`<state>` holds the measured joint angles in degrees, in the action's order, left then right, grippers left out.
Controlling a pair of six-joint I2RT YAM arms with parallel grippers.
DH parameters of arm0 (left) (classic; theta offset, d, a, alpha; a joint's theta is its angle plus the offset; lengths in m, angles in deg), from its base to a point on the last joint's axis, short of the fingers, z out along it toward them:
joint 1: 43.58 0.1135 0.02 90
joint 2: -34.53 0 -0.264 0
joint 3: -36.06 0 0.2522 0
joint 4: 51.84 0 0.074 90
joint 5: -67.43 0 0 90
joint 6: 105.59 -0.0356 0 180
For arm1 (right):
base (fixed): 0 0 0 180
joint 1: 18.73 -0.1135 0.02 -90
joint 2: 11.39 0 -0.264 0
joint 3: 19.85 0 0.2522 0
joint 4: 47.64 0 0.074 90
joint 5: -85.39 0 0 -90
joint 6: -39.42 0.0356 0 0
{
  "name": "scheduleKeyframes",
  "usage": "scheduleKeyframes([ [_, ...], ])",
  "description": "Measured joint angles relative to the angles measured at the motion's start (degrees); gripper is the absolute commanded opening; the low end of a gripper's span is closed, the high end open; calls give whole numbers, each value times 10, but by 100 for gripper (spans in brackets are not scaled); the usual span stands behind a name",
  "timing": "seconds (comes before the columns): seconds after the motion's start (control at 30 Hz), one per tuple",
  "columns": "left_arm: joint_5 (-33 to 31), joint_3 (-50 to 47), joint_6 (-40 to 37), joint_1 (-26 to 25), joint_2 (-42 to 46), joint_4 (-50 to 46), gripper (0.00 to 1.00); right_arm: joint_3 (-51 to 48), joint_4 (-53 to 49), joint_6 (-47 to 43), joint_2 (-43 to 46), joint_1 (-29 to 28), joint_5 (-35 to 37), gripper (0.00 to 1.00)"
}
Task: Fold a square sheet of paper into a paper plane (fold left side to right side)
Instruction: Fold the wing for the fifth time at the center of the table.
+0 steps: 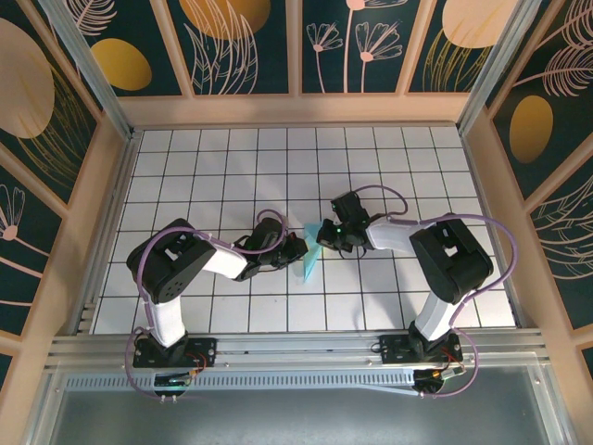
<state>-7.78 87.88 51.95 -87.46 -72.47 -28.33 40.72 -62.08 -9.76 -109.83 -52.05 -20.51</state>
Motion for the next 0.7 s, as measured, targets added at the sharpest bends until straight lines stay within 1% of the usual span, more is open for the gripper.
scheduleKeyframes([
  [0.13, 0, 0, 0, 0, 0, 0, 0, -9, 15, 1, 0, 0, 0, 0],
  [0.2, 0, 0, 0, 0, 0, 0, 2, -12, 22, 2, 0, 0, 0, 0],
  [0.4, -9, -6, -1, 0, 12, -3, 14, -26, 42, 2, 5, -1, 0, 0],
  [0.47, -24, -10, -7, 1, 32, -26, 19, -31, 49, 2, 7, -1, 2, 0],
  [0.53, -39, -12, -15, 4, 57, -56, 22, -35, 54, 2, 10, -2, 5, 0],
  [0.6, -54, -12, -23, 4, 87, -87, 21, -39, 54, 2, 14, -2, 10, 0],
  [0.7, -70, -8, -40, 5, 133, -127, 12, -43, 54, 2, 19, -2, 15, 0],
])
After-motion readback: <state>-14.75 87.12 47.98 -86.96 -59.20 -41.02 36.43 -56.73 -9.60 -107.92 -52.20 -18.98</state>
